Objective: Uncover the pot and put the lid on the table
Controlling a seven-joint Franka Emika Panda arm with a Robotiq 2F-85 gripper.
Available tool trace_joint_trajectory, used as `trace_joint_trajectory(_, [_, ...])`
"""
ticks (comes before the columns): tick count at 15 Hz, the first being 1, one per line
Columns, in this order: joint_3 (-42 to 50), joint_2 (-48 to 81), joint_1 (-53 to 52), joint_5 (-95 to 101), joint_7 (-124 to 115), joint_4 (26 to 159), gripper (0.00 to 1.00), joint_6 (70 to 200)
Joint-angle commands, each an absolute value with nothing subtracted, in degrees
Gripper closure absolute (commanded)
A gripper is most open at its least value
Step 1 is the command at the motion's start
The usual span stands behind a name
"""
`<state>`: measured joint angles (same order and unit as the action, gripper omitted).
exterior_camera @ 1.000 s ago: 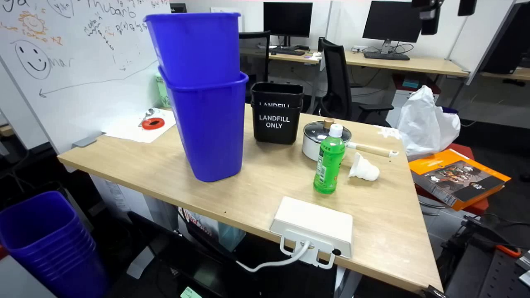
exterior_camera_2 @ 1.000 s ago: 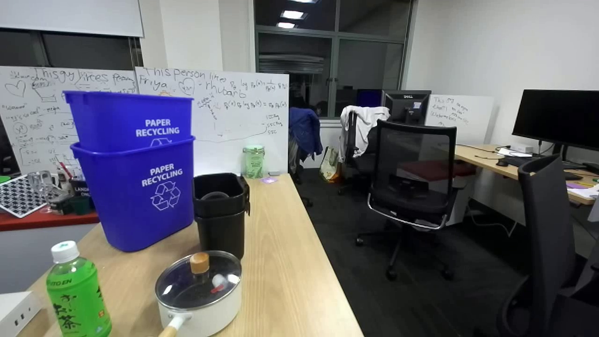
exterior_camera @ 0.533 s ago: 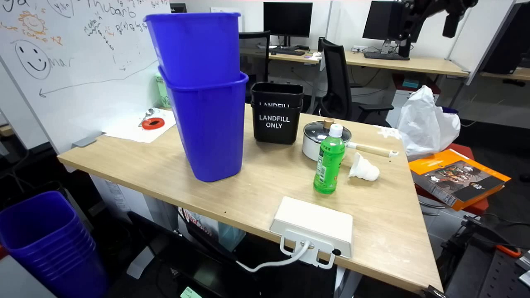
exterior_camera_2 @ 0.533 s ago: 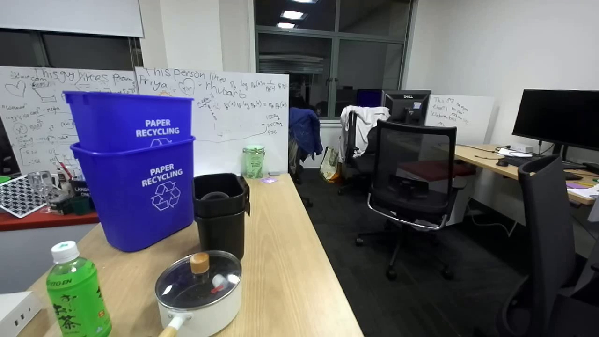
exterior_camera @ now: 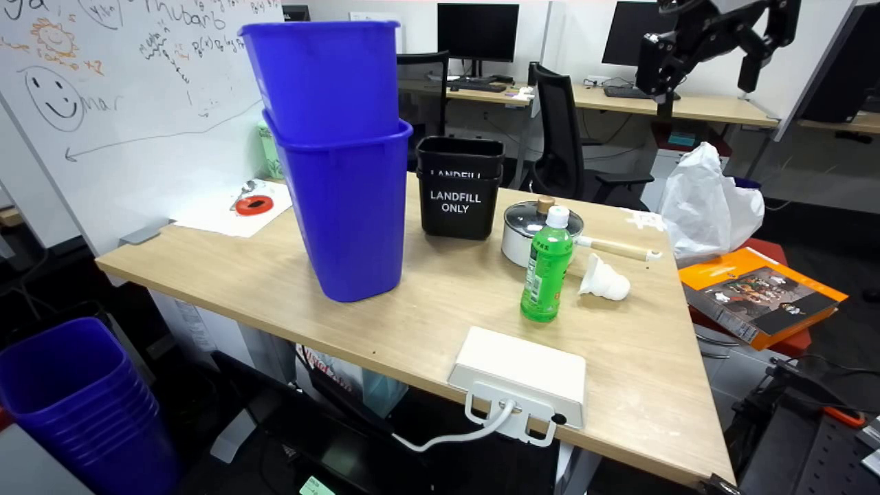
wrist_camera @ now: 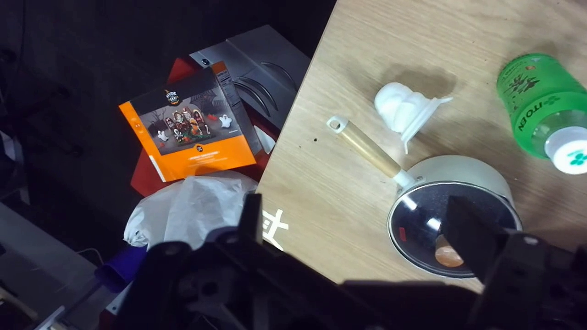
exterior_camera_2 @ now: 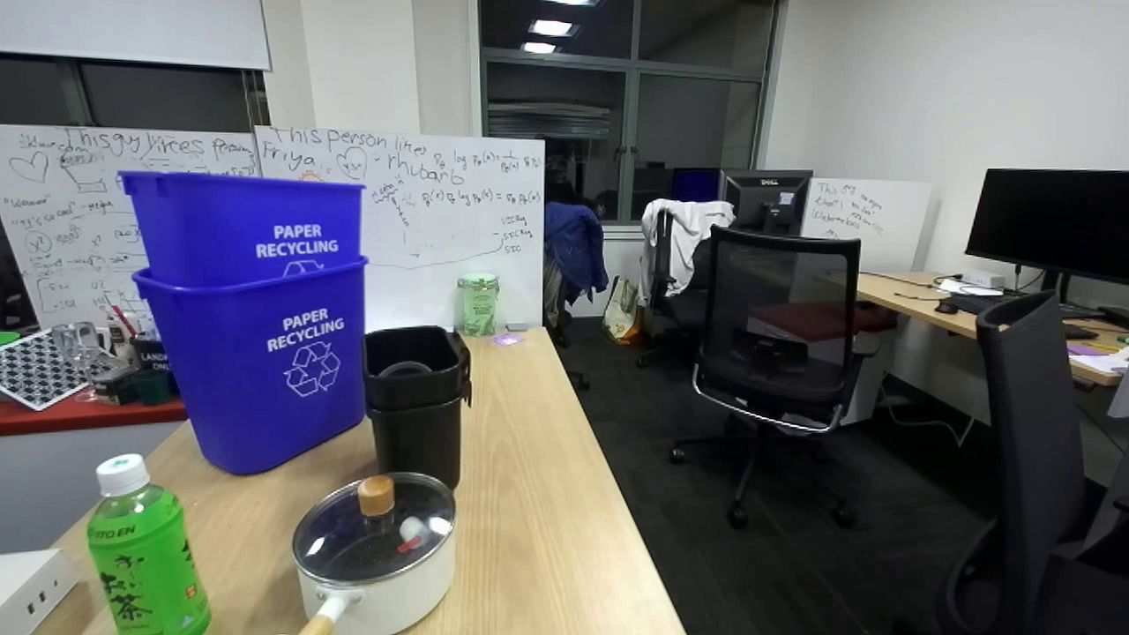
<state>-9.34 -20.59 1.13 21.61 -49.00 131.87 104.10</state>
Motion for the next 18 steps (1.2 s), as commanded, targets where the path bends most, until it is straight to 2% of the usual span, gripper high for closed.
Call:
trace_joint_trajectory(1, [-9.21,-20.55,0.95,21.63,-49.04,131.76,0.0,103.96])
trace_joint_trajectory(7, [-9.1,-19.59,1.7,22.6,-53.01,132.66,0.0,107.86])
trace_joint_trajectory(18, [-6.16,-9.43,3.24,29.76,-69.93,137.59,0.0,130.74])
